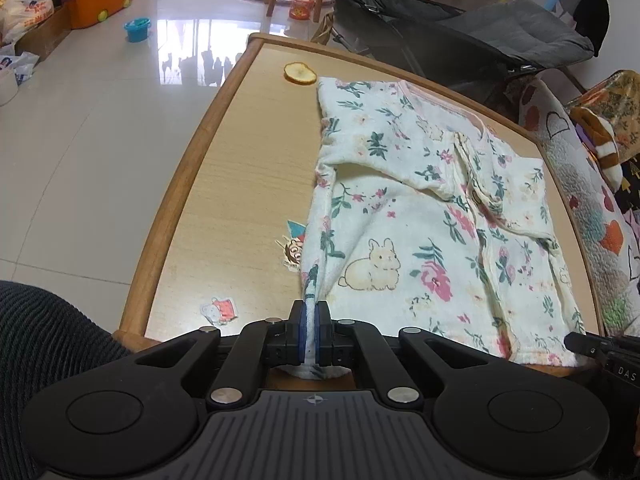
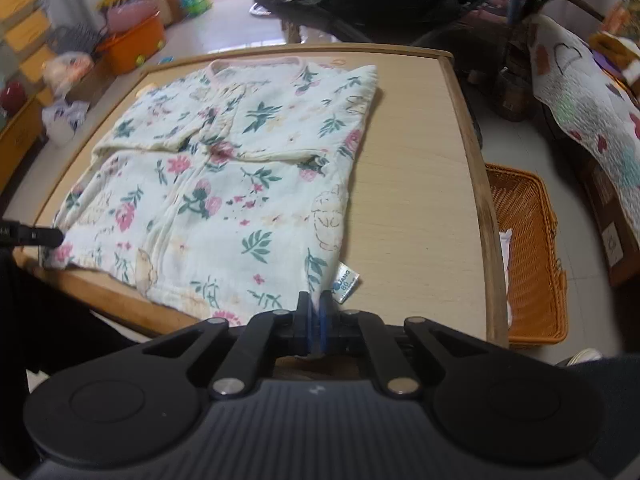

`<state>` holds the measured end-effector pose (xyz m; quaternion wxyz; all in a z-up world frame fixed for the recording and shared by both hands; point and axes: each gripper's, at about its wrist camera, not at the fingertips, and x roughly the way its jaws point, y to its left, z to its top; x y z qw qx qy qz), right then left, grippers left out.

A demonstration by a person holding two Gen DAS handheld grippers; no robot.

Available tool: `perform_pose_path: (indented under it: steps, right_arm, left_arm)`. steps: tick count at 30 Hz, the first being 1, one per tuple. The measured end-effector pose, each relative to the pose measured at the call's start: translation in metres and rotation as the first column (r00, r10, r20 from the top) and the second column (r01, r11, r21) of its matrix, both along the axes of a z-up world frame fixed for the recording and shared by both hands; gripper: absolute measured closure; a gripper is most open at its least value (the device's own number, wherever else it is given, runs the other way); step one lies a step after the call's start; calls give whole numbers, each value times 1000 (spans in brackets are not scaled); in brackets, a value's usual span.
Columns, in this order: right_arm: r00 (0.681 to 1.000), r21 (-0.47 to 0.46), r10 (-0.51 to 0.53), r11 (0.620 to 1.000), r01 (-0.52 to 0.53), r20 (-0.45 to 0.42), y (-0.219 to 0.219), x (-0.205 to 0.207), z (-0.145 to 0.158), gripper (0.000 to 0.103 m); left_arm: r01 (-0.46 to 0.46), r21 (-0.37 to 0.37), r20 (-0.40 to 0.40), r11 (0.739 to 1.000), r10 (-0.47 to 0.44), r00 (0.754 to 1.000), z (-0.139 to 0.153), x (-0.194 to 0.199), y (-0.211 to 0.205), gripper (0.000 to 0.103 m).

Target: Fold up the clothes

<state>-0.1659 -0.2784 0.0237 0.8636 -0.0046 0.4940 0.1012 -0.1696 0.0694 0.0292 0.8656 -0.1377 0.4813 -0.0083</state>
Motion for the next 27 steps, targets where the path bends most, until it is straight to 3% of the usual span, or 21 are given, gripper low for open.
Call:
perform_pose_path:
  steps: [3, 9, 14, 16, 18, 21, 27]
  right_arm:
    - [1000, -42, -4, 999, 3, -12, -5, 3, 2, 100]
    - [999, -38, 1, 999, -2, -33, -10, 6, 1, 99]
    - [1000, -18, -3, 1000, 3, -3, -15, 5, 8, 91]
    - [999, -8, -29, 1000, 29, 29, -23, 3, 15, 86]
    - [995, 2, -56, 998, 56, 79, -32, 1, 23, 77]
    - [984, 19, -95, 995, 93, 148, -42, 1, 32, 72]
    - [980, 3, -31, 1000, 31, 198, -26, 1, 30, 71]
  left_arm:
    - [1, -11, -5, 1000, -1, 1000, 0, -1, -2, 99]
    - [2, -28, -11, 1000, -2, 1000, -1, -3, -5, 98]
    - [-71, -107, 24, 992, 74, 997, 5, -3, 9, 85]
    - [-98, -137, 53, 986, 106, 993, 10, -3, 15, 74]
    - [-112, -141, 95, 984, 126, 987, 18, -1, 18, 63]
    - [-103, -125, 172, 987, 124, 977, 31, 7, 14, 48]
    - [-98, -75, 197, 992, 111, 974, 37, 50, -1, 45]
